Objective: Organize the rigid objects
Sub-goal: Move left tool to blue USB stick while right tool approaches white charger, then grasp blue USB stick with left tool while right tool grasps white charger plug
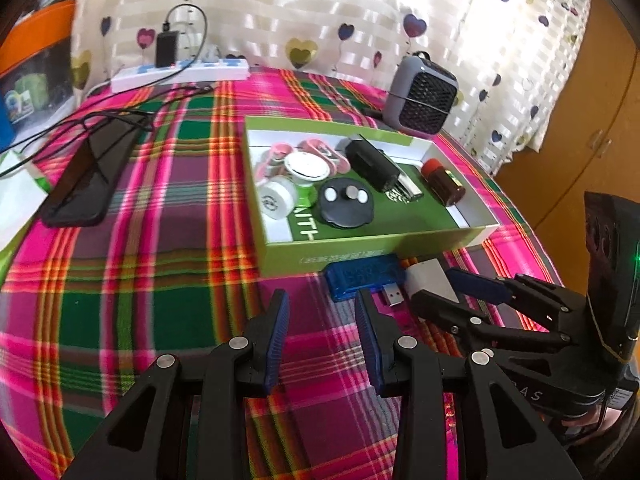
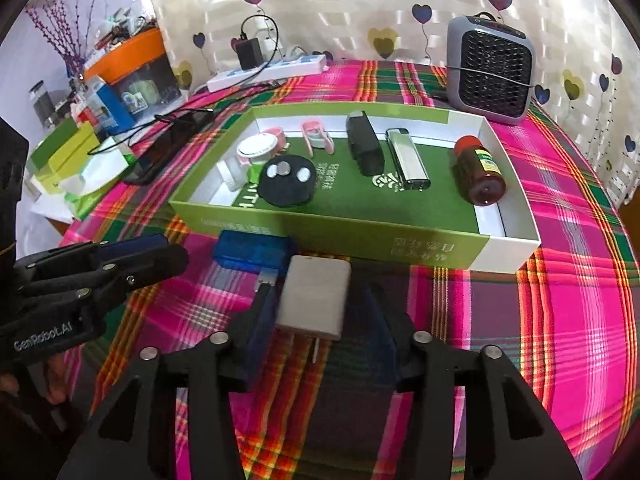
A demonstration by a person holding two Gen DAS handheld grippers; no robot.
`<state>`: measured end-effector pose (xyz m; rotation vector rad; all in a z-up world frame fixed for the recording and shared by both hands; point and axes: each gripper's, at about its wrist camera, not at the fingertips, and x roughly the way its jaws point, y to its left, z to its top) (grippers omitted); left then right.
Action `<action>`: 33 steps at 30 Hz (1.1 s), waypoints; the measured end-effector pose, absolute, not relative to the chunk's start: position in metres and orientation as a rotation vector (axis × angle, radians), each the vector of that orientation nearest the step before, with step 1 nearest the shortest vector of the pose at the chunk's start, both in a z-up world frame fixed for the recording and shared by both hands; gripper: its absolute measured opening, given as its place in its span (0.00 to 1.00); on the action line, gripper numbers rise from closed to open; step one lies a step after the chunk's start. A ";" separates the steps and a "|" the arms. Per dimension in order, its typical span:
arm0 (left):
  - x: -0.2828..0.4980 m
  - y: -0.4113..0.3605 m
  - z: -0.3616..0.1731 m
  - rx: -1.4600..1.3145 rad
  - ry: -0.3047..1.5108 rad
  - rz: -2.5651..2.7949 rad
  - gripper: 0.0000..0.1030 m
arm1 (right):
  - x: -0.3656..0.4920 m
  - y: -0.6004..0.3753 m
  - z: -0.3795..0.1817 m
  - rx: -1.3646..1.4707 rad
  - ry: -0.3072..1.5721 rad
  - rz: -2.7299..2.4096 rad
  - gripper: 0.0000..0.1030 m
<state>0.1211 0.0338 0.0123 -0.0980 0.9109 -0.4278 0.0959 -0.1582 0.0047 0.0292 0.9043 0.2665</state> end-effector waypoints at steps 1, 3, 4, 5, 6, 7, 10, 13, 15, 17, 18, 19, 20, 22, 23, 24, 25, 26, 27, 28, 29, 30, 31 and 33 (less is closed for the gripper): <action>0.123 0.033 0.012 -0.097 0.914 -0.431 0.32 | 0.096 -0.159 0.004 0.036 0.906 0.270 0.47; 0.126 0.029 0.010 -0.089 0.922 -0.443 0.32 | 0.098 -0.161 0.002 0.052 0.916 0.275 0.47; 0.128 0.027 0.010 -0.083 0.924 -0.447 0.32 | 0.099 -0.162 0.002 0.053 0.920 0.274 0.47; 0.129 0.025 0.010 -0.075 0.925 -0.456 0.32 | 0.099 -0.162 0.002 0.043 0.919 0.269 0.47; 0.130 0.022 0.009 -0.070 0.928 -0.468 0.32 | 0.098 -0.161 0.002 0.031 0.919 0.261 0.47; 0.131 0.020 0.008 -0.069 0.933 -0.476 0.32 | 0.098 -0.161 0.002 0.007 0.919 0.246 0.47; 0.135 0.015 0.004 -0.067 0.951 -0.495 0.32 | 0.096 -0.163 0.002 -0.032 0.910 0.213 0.47; 0.138 0.011 0.003 -0.063 0.955 -0.506 0.32 | 0.096 -0.169 0.002 -0.017 0.911 0.219 0.47; 0.136 0.007 0.003 -0.052 0.952 -0.525 0.33 | 0.095 -0.171 0.003 -0.016 0.910 0.216 0.47; 0.135 0.003 0.003 -0.041 0.953 -0.534 0.33 | 0.095 -0.173 0.003 -0.016 0.905 0.217 0.47; 0.134 0.000 0.003 -0.035 0.957 -0.539 0.33 | 0.094 -0.174 0.003 -0.016 0.906 0.219 0.47; 0.133 -0.001 0.002 -0.028 0.958 -0.543 0.33 | 0.094 -0.176 0.003 -0.014 0.906 0.221 0.47; 0.131 -0.004 0.002 -0.022 0.958 -0.549 0.33 | 0.094 -0.175 0.003 -0.015 0.907 0.220 0.47; 0.127 -0.008 0.002 -0.013 0.960 -0.566 0.33 | 0.093 -0.177 0.004 -0.013 0.908 0.222 0.47; 0.125 -0.010 0.002 -0.011 0.961 -0.576 0.33 | 0.092 -0.178 0.004 -0.013 0.906 0.221 0.47; 0.123 -0.013 0.002 -0.008 0.963 -0.586 0.33 | 0.092 -0.179 0.004 -0.013 0.906 0.219 0.47; 0.122 -0.015 0.002 -0.005 0.964 -0.593 0.33 | 0.091 -0.180 0.004 -0.013 0.905 0.216 0.47; 0.120 -0.018 0.002 -0.001 0.965 -0.601 0.33 | 0.090 -0.183 0.004 -0.011 0.903 0.212 0.47; 0.119 -0.020 0.002 0.003 0.965 -0.608 0.33 | 0.090 -0.185 0.004 -0.008 0.903 0.209 0.47; 0.117 -0.022 0.002 0.004 0.966 -0.611 0.33 | 0.090 -0.187 0.004 -0.005 0.903 0.206 0.46; 0.116 -0.024 0.002 0.006 0.967 -0.613 0.33 | 0.090 -0.190 0.004 0.001 0.903 0.203 0.46; 0.115 -0.026 0.002 0.008 0.968 -0.617 0.33 | 0.089 -0.192 0.004 0.005 0.902 0.202 0.44; 0.115 -0.027 0.001 0.011 0.968 -0.618 0.33 | 0.089 -0.194 0.004 0.011 0.902 0.204 0.42; 0.113 -0.030 0.002 0.018 0.969 -0.623 0.33 | 0.089 -0.198 0.003 0.012 0.902 0.204 0.38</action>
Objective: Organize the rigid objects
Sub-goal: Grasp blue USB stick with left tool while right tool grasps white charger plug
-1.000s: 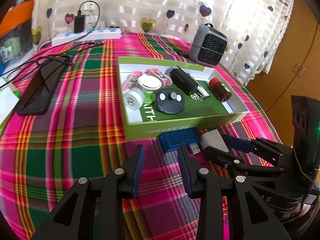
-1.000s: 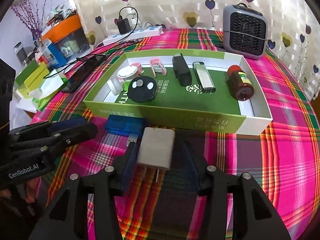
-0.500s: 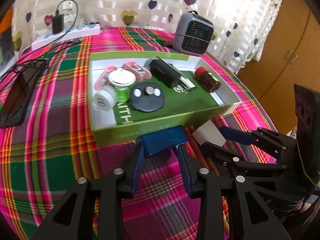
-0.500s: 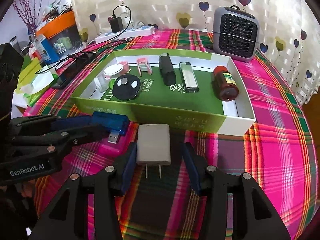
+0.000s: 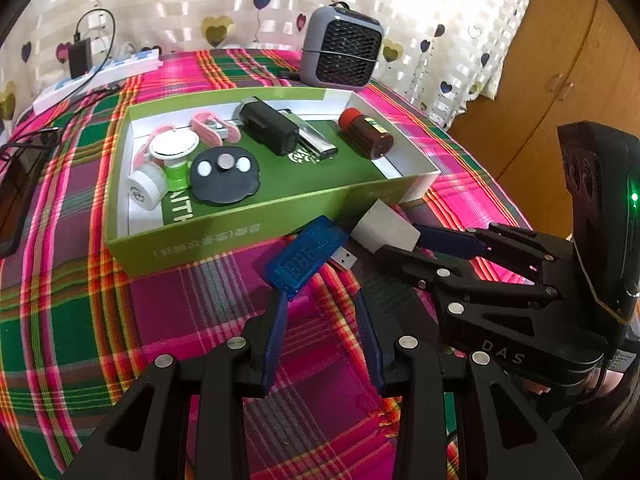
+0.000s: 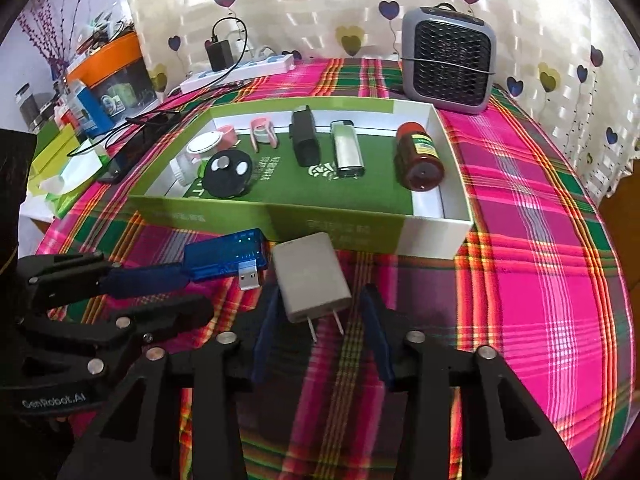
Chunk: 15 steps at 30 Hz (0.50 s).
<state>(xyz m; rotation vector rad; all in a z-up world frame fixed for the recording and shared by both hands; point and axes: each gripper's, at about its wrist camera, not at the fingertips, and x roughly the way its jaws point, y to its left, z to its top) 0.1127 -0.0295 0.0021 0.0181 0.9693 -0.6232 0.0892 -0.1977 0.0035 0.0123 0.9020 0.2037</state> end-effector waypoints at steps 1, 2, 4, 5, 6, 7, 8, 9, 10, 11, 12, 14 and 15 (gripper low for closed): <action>0.112 -0.030 0.003 0.022 0.968 -0.628 0.33 | 0.089 -0.198 0.004 0.009 0.900 0.203 0.38; 0.111 -0.031 0.004 0.028 0.964 -0.631 0.33 | 0.089 -0.199 0.004 0.005 0.900 0.207 0.37; 0.109 -0.029 0.008 0.040 0.946 -0.623 0.33 | 0.089 -0.198 0.003 -0.009 0.903 0.222 0.37; 0.109 -0.028 0.010 0.045 0.938 -0.619 0.33 | 0.089 -0.197 0.003 -0.026 0.903 0.232 0.37; 0.110 -0.027 0.012 0.050 0.929 -0.610 0.33 | 0.089 -0.197 0.003 -0.035 0.904 0.237 0.37; 0.111 -0.025 0.013 0.054 0.924 -0.598 0.33 | 0.090 -0.197 0.003 -0.040 0.903 0.242 0.37; 0.112 -0.024 0.014 0.059 0.921 -0.586 0.33 | 0.091 -0.197 0.002 -0.042 0.901 0.248 0.37; 0.114 -0.023 0.015 0.063 0.920 -0.577 0.33 | 0.092 -0.197 0.002 -0.042 0.901 0.250 0.37; 0.116 -0.022 0.016 0.063 0.919 -0.572 0.33 | 0.093 -0.198 0.002 -0.042 0.902 0.253 0.37; 0.118 -0.021 0.016 0.063 0.919 -0.570 0.33 | 0.094 -0.197 0.002 -0.043 0.900 0.256 0.37; 0.120 -0.022 0.016 0.065 0.918 -0.573 0.34 | 0.095 -0.197 0.002 -0.044 0.898 0.257 0.37; 0.125 -0.023 0.014 0.074 0.924 -0.566 0.34 | 0.096 -0.198 0.002 -0.043 0.898 0.259 0.37; 0.127 -0.025 0.013 0.085 0.927 -0.567 0.34 | 0.096 -0.199 0.002 -0.038 0.897 0.261 0.37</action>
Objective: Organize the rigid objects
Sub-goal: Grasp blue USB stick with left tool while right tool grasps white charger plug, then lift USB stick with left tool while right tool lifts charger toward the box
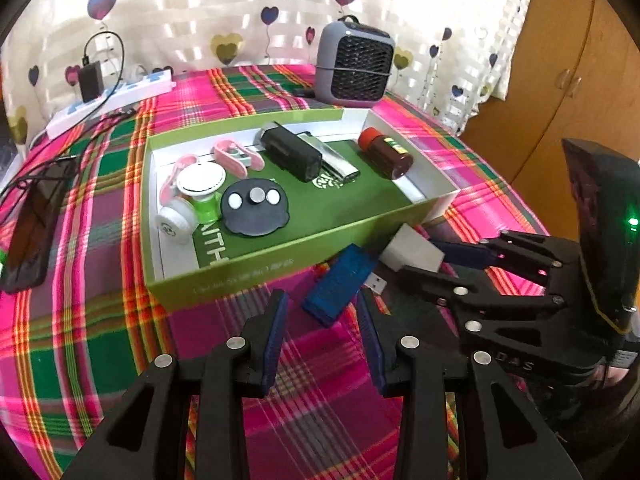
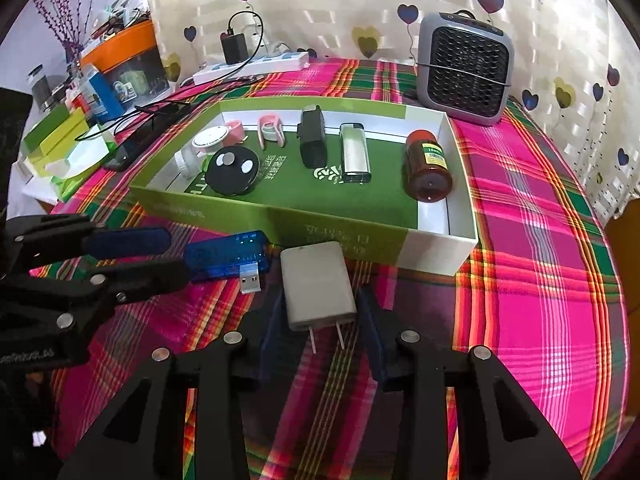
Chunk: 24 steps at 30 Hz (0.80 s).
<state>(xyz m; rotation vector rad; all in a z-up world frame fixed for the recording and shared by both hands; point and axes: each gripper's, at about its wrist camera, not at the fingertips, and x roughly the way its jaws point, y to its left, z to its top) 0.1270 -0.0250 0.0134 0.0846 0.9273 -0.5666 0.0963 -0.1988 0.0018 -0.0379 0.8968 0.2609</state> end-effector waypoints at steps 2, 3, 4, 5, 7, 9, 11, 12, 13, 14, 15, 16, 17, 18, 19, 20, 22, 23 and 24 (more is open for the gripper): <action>0.130 -0.028 0.011 0.097 0.928 -0.583 0.34 | 0.095 -0.201 0.002 -0.029 0.893 0.259 0.35; 0.132 -0.030 0.010 0.103 0.932 -0.591 0.34 | 0.095 -0.202 0.002 -0.028 0.891 0.255 0.34; 0.133 -0.032 0.008 0.107 0.936 -0.595 0.34 | 0.094 -0.203 0.002 -0.026 0.889 0.252 0.34; 0.135 -0.035 0.007 0.114 0.941 -0.603 0.34 | 0.094 -0.205 0.002 -0.018 0.888 0.246 0.34; 0.137 -0.038 0.004 0.119 0.946 -0.613 0.34 | 0.093 -0.208 0.002 -0.006 0.888 0.240 0.34; 0.138 -0.041 0.002 0.123 0.955 -0.617 0.34 | 0.091 -0.212 0.003 -0.006 0.885 0.231 0.34; 0.138 -0.043 0.002 0.129 0.952 -0.617 0.34 | 0.090 -0.214 0.004 -0.009 0.882 0.228 0.34; 0.138 -0.043 0.002 0.130 0.953 -0.621 0.34 | 0.090 -0.214 0.004 -0.011 0.883 0.227 0.34; 0.137 -0.044 0.002 0.129 0.955 -0.626 0.34 | 0.089 -0.215 0.004 -0.012 0.883 0.225 0.34; 0.136 -0.045 0.002 0.129 0.957 -0.627 0.34 | 0.088 -0.217 0.004 -0.015 0.883 0.222 0.34; 0.135 -0.046 0.002 0.131 0.959 -0.630 0.34 | 0.088 -0.218 0.004 -0.015 0.883 0.220 0.34; 0.133 -0.048 0.002 0.134 0.959 -0.638 0.34 | 0.088 -0.219 0.004 -0.016 0.884 0.219 0.34; 0.132 -0.050 0.002 0.133 0.960 -0.646 0.34 | 0.087 -0.220 0.004 -0.018 0.883 0.216 0.34; 0.130 -0.052 0.002 0.136 0.961 -0.650 0.34 | 0.087 -0.221 0.004 -0.019 0.882 0.213 0.34; 0.129 -0.054 0.002 0.143 0.959 -0.653 0.34 | 0.087 -0.222 0.004 -0.019 0.883 0.209 0.34; 0.128 -0.056 0.002 0.150 0.955 -0.653 0.34 | 0.087 -0.223 0.004 -0.020 0.882 0.205 0.34; 0.129 -0.059 0.002 0.158 0.951 -0.641 0.34 | 0.086 -0.225 0.004 -0.024 0.881 0.201 0.34; 0.130 -0.060 0.002 0.159 0.951 -0.639 0.34 | 0.085 -0.226 0.004 -0.026 0.881 0.199 0.34; 0.131 -0.061 0.002 0.159 0.950 -0.637 0.34 | 0.085 -0.228 0.004 -0.025 0.881 0.197 0.34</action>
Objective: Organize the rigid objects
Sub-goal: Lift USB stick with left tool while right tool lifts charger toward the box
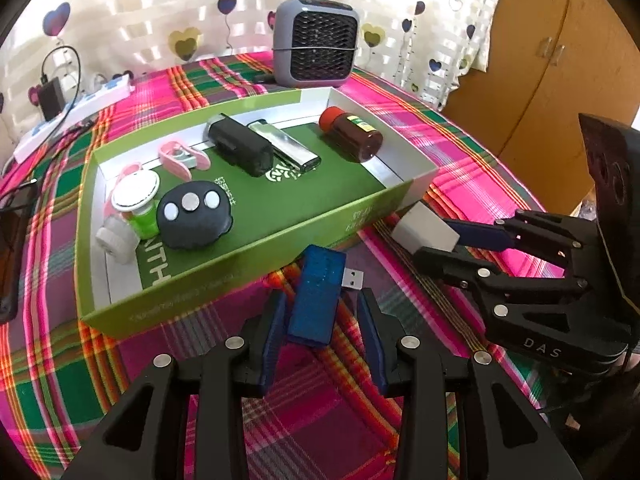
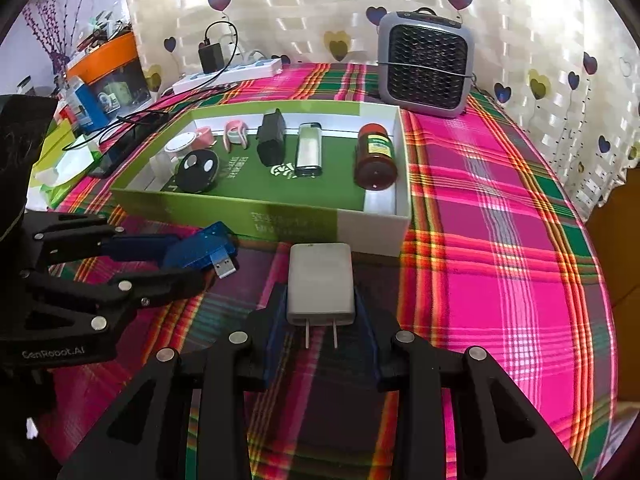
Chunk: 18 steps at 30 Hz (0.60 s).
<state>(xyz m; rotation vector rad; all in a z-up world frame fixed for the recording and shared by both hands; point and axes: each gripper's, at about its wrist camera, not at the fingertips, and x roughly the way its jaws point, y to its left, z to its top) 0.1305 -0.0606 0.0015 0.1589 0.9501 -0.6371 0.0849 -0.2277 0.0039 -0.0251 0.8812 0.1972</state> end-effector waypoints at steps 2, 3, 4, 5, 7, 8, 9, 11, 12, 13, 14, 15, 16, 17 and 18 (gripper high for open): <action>0.131 -0.062 0.001 0.175 0.944 -0.617 0.34 | 0.084 -0.231 0.003 -0.024 0.882 0.192 0.34; 0.131 -0.064 0.001 0.187 0.939 -0.608 0.34 | 0.084 -0.233 0.003 -0.023 0.882 0.189 0.34; 0.131 -0.065 0.001 0.199 0.935 -0.603 0.34 | 0.083 -0.234 0.004 -0.023 0.882 0.187 0.34; 0.131 -0.066 0.000 0.210 0.932 -0.597 0.34 | 0.083 -0.235 0.004 -0.025 0.882 0.184 0.34; 0.130 -0.067 0.000 0.225 0.928 -0.588 0.34 | 0.083 -0.237 0.004 -0.023 0.881 0.183 0.34; 0.130 -0.068 0.000 0.234 0.926 -0.584 0.34 | 0.083 -0.238 0.004 -0.022 0.881 0.183 0.34; 0.130 -0.068 0.000 0.239 0.925 -0.583 0.34 | 0.083 -0.238 0.004 -0.022 0.881 0.183 0.34; 0.130 -0.069 0.000 0.250 0.920 -0.583 0.34 | 0.083 -0.238 0.004 -0.024 0.880 0.184 0.34; 0.129 -0.069 -0.001 0.257 0.916 -0.582 0.34 | 0.082 -0.238 0.003 -0.026 0.879 0.185 0.34; 0.129 -0.069 -0.001 0.262 0.914 -0.582 0.34 | 0.082 -0.239 0.003 -0.025 0.880 0.187 0.34; 0.128 -0.070 -0.001 0.266 0.912 -0.579 0.34 | 0.082 -0.239 0.003 -0.024 0.880 0.188 0.34; 0.127 -0.071 -0.001 0.271 0.911 -0.576 0.34 | 0.082 -0.239 0.003 -0.021 0.880 0.189 0.34; 0.127 -0.072 -0.001 0.279 0.910 -0.572 0.34 | 0.083 -0.240 0.003 -0.018 0.880 0.191 0.34; 0.126 -0.072 -0.001 0.283 0.909 -0.569 0.34 | 0.083 -0.240 0.003 -0.016 0.882 0.192 0.34; 0.126 -0.073 -0.001 0.290 0.906 -0.564 0.34 | 0.083 -0.240 0.003 -0.014 0.882 0.193 0.34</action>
